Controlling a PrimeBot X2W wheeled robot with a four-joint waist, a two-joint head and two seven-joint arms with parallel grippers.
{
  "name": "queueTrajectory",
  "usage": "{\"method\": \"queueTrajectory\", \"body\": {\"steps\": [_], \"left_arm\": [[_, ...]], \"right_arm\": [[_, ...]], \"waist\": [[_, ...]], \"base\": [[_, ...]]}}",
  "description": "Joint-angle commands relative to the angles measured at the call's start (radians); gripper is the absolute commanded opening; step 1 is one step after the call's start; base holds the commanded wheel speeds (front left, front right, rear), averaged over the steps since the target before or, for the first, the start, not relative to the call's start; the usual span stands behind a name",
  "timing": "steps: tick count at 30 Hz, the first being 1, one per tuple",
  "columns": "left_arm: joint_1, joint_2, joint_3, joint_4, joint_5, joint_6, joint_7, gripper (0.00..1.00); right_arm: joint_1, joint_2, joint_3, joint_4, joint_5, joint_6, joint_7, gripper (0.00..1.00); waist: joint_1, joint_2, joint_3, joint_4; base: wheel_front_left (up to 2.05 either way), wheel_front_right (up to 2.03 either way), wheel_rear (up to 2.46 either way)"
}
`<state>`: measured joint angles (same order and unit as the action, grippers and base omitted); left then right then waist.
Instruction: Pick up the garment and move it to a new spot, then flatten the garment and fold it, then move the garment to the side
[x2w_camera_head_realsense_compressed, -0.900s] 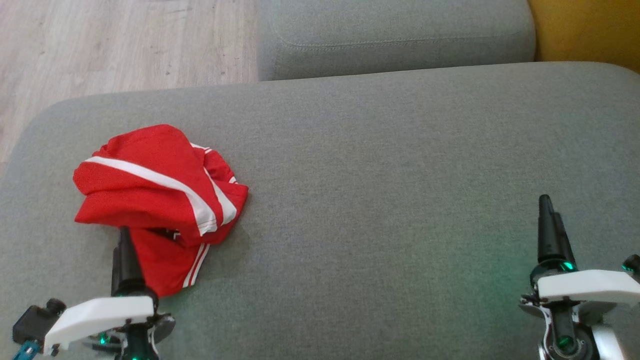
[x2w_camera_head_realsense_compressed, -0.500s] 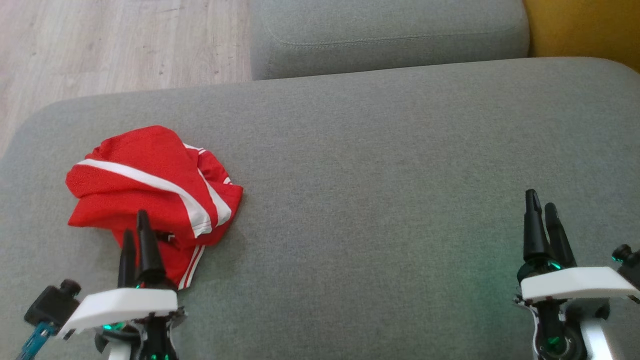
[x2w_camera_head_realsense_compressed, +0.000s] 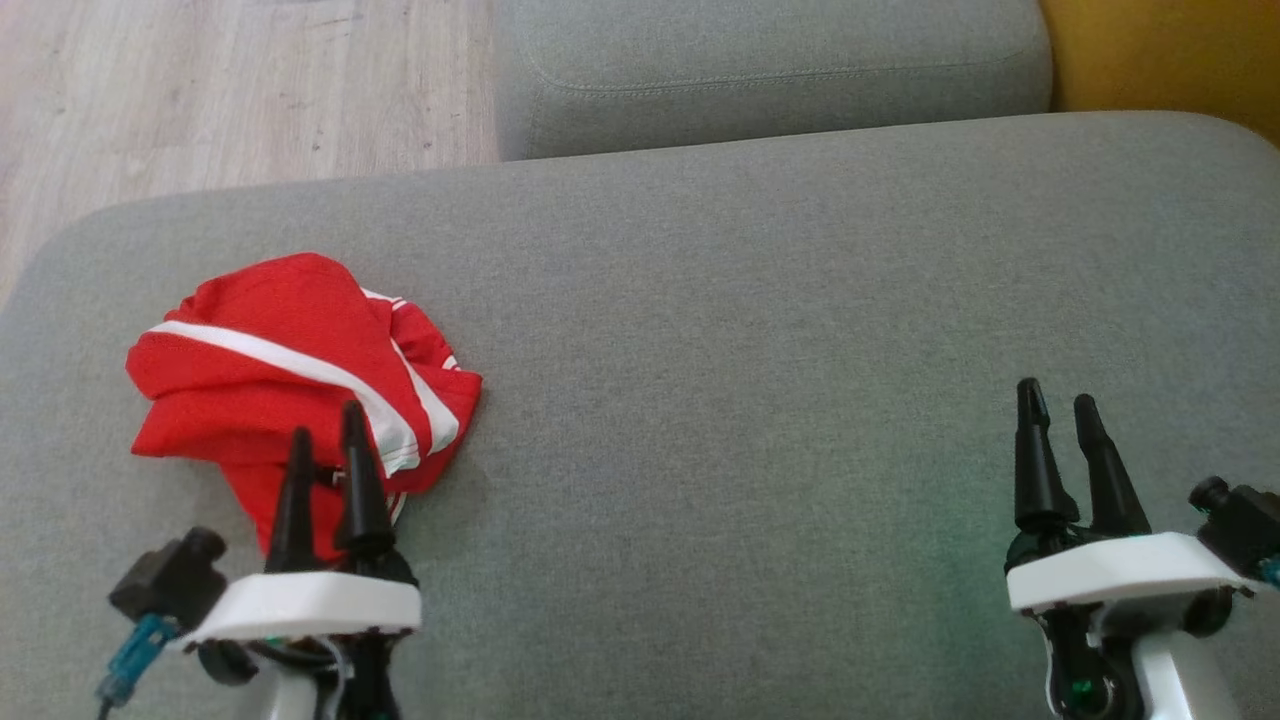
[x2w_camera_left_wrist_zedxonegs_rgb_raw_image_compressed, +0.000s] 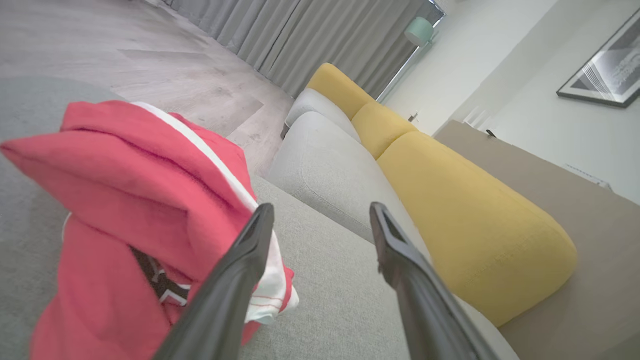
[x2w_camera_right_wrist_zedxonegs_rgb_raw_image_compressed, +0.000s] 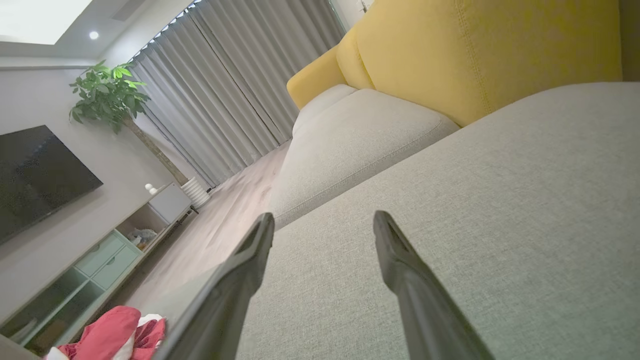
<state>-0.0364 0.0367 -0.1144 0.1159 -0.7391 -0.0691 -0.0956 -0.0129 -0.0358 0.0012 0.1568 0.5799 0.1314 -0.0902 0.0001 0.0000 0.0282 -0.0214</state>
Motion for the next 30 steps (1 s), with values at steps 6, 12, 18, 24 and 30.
{"method": "queueTrajectory", "body": {"steps": [6, 12, 18, 24, 30], "left_arm": [[-0.066, 0.017, -0.029, -0.028, 0.137, 0.007, -0.028, 1.00], [-0.078, 0.023, -0.061, -0.010, 0.223, 0.022, -0.046, 1.00], [-0.092, 0.036, -0.092, 0.000, 0.318, 0.045, -0.063, 1.00], [-0.103, 0.050, -0.128, 0.013, 0.410, 0.074, -0.081, 1.00], [-0.119, 0.062, -0.168, 0.032, 0.496, 0.102, -0.099, 1.00]], "right_arm": [[-0.061, -0.010, 0.025, -0.044, -0.119, -0.001, -0.033, 1.00], [-0.063, -0.011, 0.029, -0.044, -0.213, -0.001, -0.051, 1.00], [-0.064, -0.011, 0.040, -0.047, -0.302, -0.001, -0.068, 1.00], [-0.067, -0.012, 0.053, -0.052, -0.397, -0.001, -0.086, 1.00], [-0.070, -0.012, 0.059, -0.057, -0.499, -0.001, -0.104, 1.00]], "waist": [[-0.0001, 0.0000, 0.002, 0.001], [-0.0001, 0.0000, 0.004, 0.002], [-0.0001, 0.0000, 0.003, -0.001], [-0.0001, 0.0000, 0.003, -0.003], [-0.0001, 0.0000, 0.005, -0.004]], "base": [[0.00, 0.00, 0.00], [0.00, 0.00, 0.00], [0.00, 0.00, 0.00], [0.00, 0.00, 0.00], [0.00, 0.00, 0.00]]}}
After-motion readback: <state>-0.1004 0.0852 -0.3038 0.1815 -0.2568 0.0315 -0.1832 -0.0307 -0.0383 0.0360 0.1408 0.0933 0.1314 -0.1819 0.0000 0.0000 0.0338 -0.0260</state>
